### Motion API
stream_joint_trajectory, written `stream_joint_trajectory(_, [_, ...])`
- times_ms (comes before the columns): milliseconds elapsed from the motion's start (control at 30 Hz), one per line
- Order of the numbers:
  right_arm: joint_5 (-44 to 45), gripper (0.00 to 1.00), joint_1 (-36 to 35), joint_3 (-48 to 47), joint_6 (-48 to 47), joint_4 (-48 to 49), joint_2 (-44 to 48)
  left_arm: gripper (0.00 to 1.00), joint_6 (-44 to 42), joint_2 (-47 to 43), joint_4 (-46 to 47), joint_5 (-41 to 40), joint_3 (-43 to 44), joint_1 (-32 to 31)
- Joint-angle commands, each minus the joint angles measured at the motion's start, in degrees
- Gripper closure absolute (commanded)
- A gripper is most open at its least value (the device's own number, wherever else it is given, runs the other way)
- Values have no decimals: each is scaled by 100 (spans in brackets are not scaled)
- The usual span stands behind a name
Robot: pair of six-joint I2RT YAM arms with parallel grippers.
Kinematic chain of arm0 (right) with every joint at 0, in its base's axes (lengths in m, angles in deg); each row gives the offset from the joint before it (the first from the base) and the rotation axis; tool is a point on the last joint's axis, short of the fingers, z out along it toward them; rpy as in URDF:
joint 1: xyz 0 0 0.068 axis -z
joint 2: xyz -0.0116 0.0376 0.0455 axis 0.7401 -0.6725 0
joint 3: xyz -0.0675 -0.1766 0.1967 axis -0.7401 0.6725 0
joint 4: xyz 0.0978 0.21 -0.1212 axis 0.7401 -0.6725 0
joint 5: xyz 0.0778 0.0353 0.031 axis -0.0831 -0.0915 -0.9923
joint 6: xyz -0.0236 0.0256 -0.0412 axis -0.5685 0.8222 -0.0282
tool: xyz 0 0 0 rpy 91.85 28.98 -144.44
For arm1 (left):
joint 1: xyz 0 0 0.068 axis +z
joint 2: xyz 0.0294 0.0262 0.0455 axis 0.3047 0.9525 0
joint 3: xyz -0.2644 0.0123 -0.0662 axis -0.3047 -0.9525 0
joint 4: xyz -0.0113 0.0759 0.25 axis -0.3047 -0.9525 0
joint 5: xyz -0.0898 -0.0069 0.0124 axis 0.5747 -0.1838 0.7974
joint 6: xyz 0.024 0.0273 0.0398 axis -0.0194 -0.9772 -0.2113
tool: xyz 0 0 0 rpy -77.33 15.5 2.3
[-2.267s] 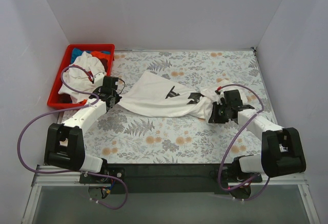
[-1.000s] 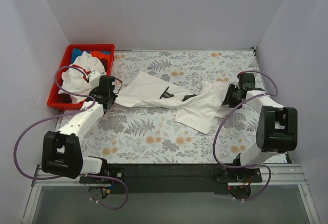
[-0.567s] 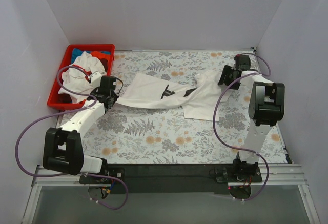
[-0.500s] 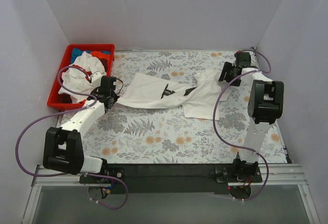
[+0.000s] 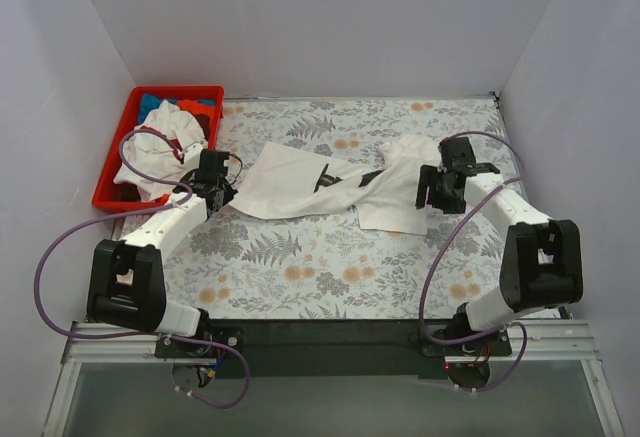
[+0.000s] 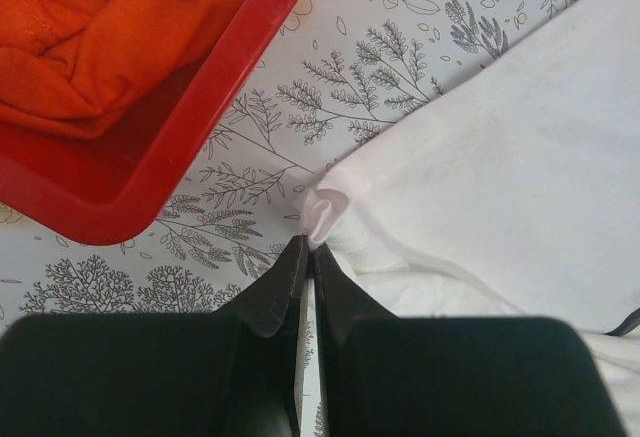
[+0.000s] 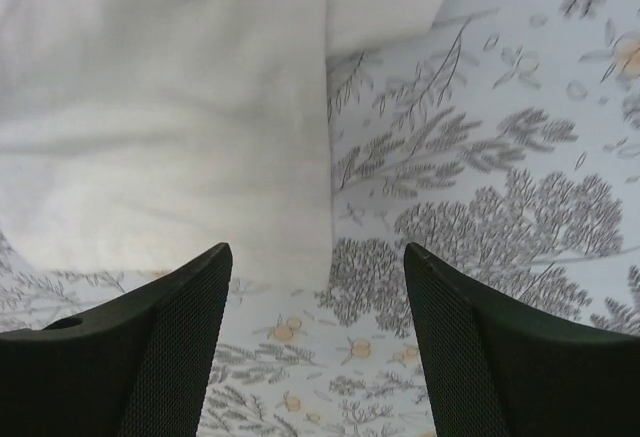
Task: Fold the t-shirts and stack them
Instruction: Flatten the tshirt out
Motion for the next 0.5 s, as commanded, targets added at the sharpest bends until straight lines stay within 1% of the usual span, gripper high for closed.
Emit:
stream_joint_trajectory(0, [385, 24, -294, 468, 309, -335, 406, 100, 24, -144, 27, 24, 129, 34])
stream_joint_trajectory(67, [464, 25, -462, 661, 407, -326, 548, 100, 24, -171, 27, 24, 137, 34])
stream_joint_trajectory(133, [631, 28, -532, 732, 504, -300, 539, 100, 33, -189, 27, 24, 129, 34])
stream_joint_trajectory(233, [798, 34, -681, 733, 582, -283, 356, 100, 24, -224, 27, 24, 128, 34])
stream_joint_trajectory(467, [860, 41, -910, 592, 785, -72, 30, 100, 16, -294, 27, -46, 93, 34])
